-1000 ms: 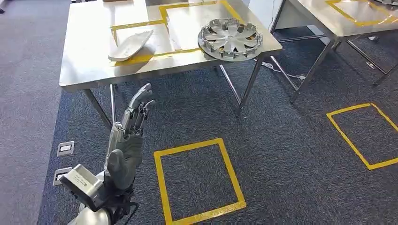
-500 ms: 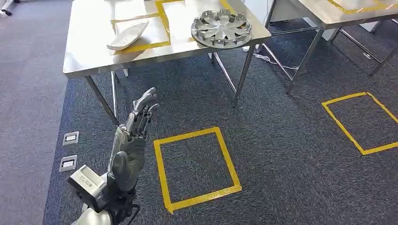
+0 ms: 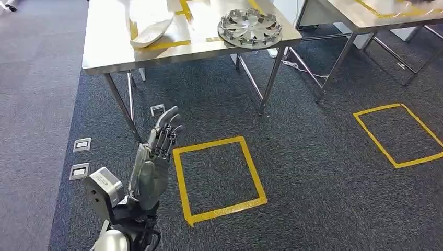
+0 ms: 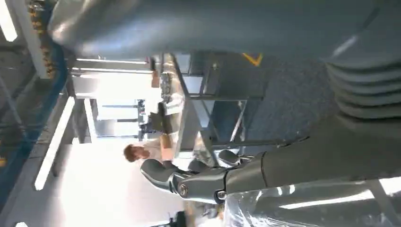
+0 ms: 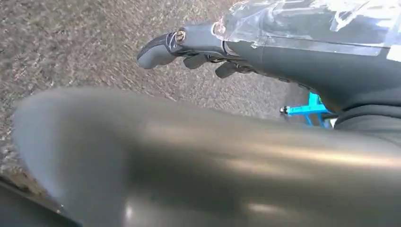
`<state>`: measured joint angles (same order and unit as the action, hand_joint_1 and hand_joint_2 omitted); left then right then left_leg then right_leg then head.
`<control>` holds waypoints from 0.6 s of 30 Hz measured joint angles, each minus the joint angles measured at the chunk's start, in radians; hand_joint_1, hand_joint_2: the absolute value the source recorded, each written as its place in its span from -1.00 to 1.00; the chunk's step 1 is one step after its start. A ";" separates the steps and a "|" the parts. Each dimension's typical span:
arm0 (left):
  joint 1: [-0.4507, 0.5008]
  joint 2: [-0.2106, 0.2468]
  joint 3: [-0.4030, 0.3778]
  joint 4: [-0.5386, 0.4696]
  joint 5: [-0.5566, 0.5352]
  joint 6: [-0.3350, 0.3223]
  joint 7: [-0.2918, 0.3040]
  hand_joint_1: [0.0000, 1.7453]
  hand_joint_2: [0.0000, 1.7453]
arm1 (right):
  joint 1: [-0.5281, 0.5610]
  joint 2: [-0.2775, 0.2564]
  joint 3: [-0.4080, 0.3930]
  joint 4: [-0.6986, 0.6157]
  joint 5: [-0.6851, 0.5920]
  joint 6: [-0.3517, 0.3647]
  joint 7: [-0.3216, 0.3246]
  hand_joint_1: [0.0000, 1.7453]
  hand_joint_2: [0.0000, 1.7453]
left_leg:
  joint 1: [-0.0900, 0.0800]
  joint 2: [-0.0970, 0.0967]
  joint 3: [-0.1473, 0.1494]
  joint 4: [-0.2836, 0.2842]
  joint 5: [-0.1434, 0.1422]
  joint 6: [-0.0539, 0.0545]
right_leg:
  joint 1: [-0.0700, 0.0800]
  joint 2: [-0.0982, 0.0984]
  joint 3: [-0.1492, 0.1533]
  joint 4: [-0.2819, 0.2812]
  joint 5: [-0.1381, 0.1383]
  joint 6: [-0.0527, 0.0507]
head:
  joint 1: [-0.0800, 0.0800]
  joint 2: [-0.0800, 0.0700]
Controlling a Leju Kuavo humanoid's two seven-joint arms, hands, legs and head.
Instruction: Take the parts from the cabinet and place them on the table.
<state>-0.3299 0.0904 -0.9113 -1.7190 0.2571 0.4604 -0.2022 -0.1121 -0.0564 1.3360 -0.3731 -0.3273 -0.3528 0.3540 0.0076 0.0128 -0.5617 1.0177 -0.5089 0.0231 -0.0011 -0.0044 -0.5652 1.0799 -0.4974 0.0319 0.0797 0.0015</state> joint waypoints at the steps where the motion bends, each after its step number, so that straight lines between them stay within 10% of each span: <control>1: 0.007 0.000 0.002 0.007 0.010 0.000 0.015 -1.00 1.00 | -0.001 0.000 -0.001 0.000 -0.004 0.000 0.003 -1.00 -1.00 | 0.000 0.000 -0.003 0.000 0.004 -0.005 | 0.001 0.001 0.036 -0.069 -0.009 -0.005 | 0.000 0.000; 6: 0.063 0.000 0.017 0.104 0.058 -0.032 0.059 -1.00 1.00 | 0.004 0.001 -0.007 0.000 -0.029 -0.008 0.014 -1.00 -1.00 | -0.002 0.002 -0.014 0.001 0.014 -0.035 | 0.001 0.002 0.033 -0.092 0.011 -0.035 | -0.001 0.000; 7: 0.073 0.001 0.024 0.129 0.066 -0.034 0.074 -1.00 -1.00 | 0.003 0.000 -0.008 0.001 -0.032 -0.011 0.015 -1.00 -1.00 | -0.002 -0.002 -0.019 0.012 -0.003 -0.041 | 0.001 0.000 0.031 -0.096 0.017 -0.041 | -0.002 0.000; 8: 0.078 0.002 0.026 0.155 0.076 -0.032 0.097 -1.00 1.00 | 0.002 0.000 -0.010 0.001 -0.038 -0.016 0.017 -1.00 -1.00 | -0.001 -0.003 -0.039 0.061 -0.045 -0.045 | 0.001 0.000 0.025 -0.097 0.021 -0.047 | -0.006 0.000; 10: 0.099 0.005 0.030 0.239 0.103 -0.019 0.146 -1.00 1.00 | 0.003 0.002 -0.012 0.001 -0.046 -0.018 0.025 -1.00 -1.00 | 0.001 -0.003 -0.097 0.211 -0.121 -0.051 | 0.002 0.000 0.015 -0.095 0.028 -0.049 | -0.008 0.000; 12: 0.126 0.008 0.030 0.368 0.153 -0.010 0.160 -1.00 1.00 | 0.005 0.003 -0.014 0.001 -0.061 -0.018 0.031 -1.00 -1.00 | 0.001 -0.004 -0.120 0.283 -0.135 -0.052 | 0.003 0.002 0.004 -0.093 0.034 -0.050 | -0.008 0.000; 15: 0.160 0.007 0.026 0.585 0.209 0.001 0.147 -1.00 1.00 | 0.005 0.006 -0.016 0.002 -0.082 -0.018 0.034 -1.00 -1.00 | 0.000 -0.004 -0.002 0.077 -0.025 -0.043 | 0.004 0.012 -0.006 -0.082 0.038 -0.047 | -0.011 0.000; 18: 0.186 0.000 0.024 0.757 0.282 0.013 0.205 -1.00 1.00 | 0.004 0.011 -0.016 0.002 -0.086 -0.018 0.037 -1.00 -1.00 | -0.008 -0.004 0.036 -0.013 -0.023 -0.024 | 0.006 0.013 -0.021 -0.070 0.040 -0.031 | -0.011 0.000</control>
<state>-0.1443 0.0900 -0.8873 -0.9616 0.5394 0.4730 0.0026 -0.1079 -0.0458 1.3203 -0.3716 -0.4135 -0.3711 0.3906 0.0000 0.0090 -0.5258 1.0046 -0.5322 -0.0008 0.0049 0.0084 -0.5858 1.0099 -0.4573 0.0010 0.0690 0.0015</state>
